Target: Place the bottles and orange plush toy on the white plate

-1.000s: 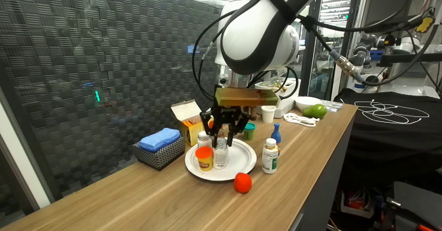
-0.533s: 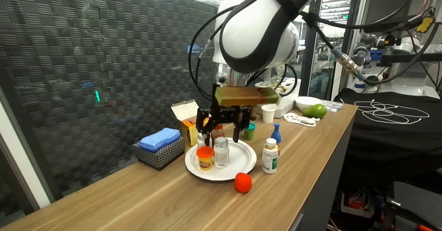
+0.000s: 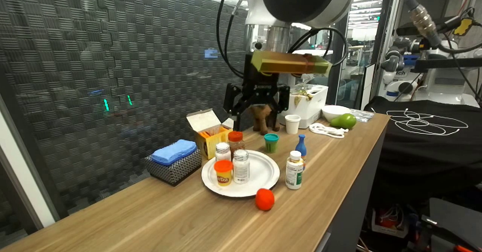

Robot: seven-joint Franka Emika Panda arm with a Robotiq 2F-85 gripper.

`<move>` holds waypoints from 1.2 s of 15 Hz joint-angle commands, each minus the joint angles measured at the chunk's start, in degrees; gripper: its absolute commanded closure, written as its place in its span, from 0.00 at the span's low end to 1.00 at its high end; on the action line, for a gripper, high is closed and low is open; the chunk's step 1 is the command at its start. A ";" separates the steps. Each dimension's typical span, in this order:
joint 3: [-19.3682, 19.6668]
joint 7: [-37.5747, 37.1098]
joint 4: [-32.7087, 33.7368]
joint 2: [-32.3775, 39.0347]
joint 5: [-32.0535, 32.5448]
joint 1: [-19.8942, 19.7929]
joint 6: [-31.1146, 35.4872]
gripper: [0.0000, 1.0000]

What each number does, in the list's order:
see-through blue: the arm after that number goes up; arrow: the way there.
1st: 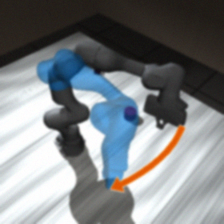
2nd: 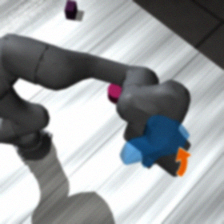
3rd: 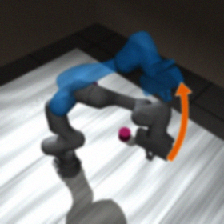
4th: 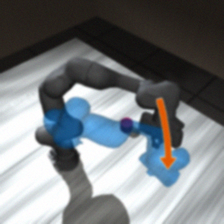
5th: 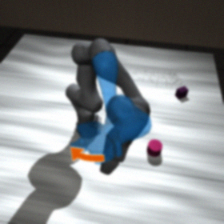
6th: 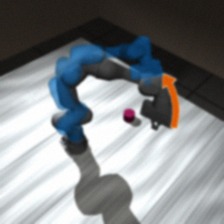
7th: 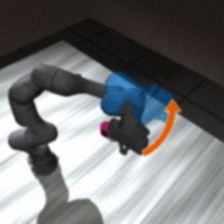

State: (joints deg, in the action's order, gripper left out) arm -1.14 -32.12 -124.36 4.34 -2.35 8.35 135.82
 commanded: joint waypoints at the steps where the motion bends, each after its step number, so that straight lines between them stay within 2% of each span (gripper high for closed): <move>1: -0.58 1.15 -3.00 -4.07 -0.02 -1.74 -1.46 0.00; 11: -0.79 -1.60 -9.61 -6.17 0.74 -3.53 -4.76 0.00; 18: -0.39 -5.11 -11.39 -4.35 1.06 -4.23 -2.18 0.00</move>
State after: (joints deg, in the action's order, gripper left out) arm -1.30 -34.78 -134.55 0.81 -2.36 5.09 131.95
